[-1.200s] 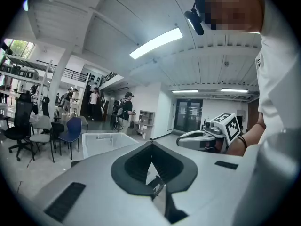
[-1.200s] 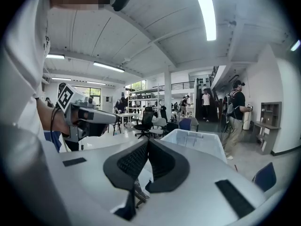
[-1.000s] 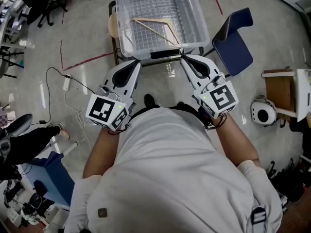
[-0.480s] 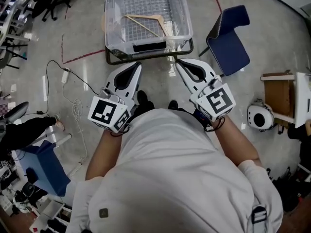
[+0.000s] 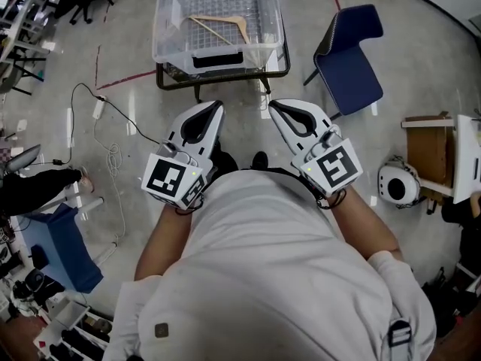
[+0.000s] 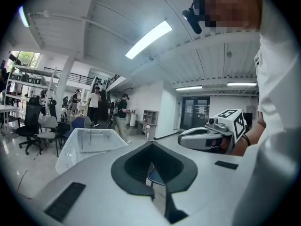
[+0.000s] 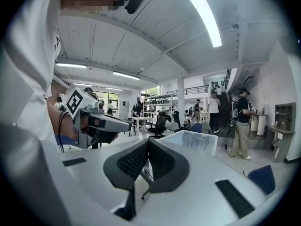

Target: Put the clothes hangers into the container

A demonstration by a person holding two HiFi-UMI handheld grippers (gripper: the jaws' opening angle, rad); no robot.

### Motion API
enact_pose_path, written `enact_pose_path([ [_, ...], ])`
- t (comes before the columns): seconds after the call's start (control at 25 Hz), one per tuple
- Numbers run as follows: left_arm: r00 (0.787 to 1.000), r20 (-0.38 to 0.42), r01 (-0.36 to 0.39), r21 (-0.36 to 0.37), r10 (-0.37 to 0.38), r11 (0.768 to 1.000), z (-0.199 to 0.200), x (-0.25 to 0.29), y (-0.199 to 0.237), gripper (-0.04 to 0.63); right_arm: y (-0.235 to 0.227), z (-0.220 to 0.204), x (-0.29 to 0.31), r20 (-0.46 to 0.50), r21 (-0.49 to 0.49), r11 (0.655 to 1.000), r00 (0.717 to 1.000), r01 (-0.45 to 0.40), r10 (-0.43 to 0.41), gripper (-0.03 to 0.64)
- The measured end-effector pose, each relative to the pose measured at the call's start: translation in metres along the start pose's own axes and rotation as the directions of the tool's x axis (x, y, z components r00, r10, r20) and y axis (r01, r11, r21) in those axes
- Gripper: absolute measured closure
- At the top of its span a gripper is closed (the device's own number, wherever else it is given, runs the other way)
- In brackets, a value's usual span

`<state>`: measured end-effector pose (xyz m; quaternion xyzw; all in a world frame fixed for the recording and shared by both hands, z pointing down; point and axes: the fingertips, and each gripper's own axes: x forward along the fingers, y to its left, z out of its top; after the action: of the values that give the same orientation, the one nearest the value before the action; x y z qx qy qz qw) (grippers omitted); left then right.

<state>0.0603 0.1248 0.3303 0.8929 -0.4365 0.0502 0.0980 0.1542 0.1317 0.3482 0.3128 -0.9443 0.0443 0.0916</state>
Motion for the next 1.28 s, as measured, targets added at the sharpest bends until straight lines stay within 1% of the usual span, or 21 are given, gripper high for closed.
enact_pose_path([
  [0.24,1.000,-0.008,-0.012,0.003,0.012,1.000,-0.010,-0.007,-0.019,0.578,0.010,-0.009,-0.018,0.010,0.030,1.000,1.000,0.002,-0.002,0.597],
  [0.52,1.000,-0.005,-0.014,0.010,0.014,1.000,-0.013,-0.012,-0.029,0.578,0.018,-0.013,-0.025,0.012,0.030,1.000,1.000,-0.009,0.009,0.597],
  [0.88,1.000,0.003,-0.030,0.005,0.030,1.000,-0.012,-0.012,-0.026,0.578,0.016,-0.013,-0.025,0.013,0.022,1.000,1.000,-0.015,0.015,0.598],
  [1.28,1.000,0.007,-0.022,0.004,0.022,1.000,-0.008,-0.002,-0.024,0.578,0.006,-0.008,-0.022,0.012,0.021,1.000,1.000,-0.008,0.008,0.598],
])
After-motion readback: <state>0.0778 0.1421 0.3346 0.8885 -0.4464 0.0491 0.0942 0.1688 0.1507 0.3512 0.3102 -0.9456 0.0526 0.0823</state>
